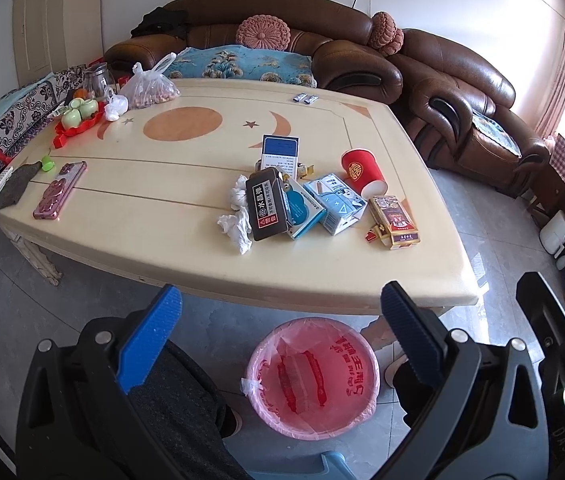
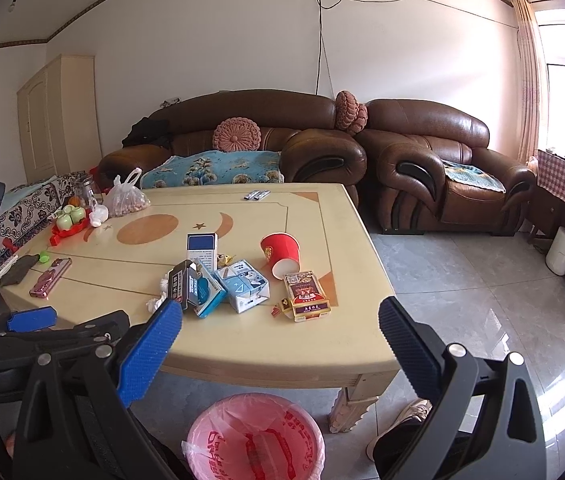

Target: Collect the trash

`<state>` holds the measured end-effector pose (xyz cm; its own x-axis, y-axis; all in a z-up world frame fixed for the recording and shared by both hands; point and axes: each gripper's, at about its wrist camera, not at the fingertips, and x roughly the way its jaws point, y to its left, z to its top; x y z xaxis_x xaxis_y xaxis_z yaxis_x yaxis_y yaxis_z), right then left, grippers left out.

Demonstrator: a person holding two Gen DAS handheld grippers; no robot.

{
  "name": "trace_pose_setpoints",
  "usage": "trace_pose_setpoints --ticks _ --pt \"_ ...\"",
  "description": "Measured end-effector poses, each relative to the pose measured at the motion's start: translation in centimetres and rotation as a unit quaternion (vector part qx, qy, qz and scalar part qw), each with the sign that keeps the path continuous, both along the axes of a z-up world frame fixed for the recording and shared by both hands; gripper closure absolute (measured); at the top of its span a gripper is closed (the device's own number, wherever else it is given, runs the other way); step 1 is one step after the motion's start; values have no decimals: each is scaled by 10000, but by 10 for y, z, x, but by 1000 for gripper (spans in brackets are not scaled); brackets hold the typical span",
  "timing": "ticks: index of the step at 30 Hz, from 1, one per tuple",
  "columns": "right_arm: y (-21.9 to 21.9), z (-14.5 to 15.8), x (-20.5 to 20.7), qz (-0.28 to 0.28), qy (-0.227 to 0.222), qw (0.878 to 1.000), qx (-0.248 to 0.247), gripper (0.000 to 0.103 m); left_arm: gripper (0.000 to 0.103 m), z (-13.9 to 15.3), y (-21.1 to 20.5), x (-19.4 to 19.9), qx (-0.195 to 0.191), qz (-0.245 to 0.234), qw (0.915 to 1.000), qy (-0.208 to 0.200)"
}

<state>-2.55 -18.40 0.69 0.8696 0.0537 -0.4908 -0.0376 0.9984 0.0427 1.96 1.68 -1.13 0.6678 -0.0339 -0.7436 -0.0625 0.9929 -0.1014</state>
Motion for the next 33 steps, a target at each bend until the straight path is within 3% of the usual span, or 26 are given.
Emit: trace_pose_setpoints --ticks 11,29,33 --pt "-23 -24 34 -108 186 9990 388 6 5 -30 40 40 -264 436 9975 486" --pt "-51 -67 119 -148 659 9969 399 6 5 -60 30 104 -670 90 9937 895" --pt "-54 -77 141 -98 761 9963 398 6 5 -67 31 123 -1020 -93 9899 981"
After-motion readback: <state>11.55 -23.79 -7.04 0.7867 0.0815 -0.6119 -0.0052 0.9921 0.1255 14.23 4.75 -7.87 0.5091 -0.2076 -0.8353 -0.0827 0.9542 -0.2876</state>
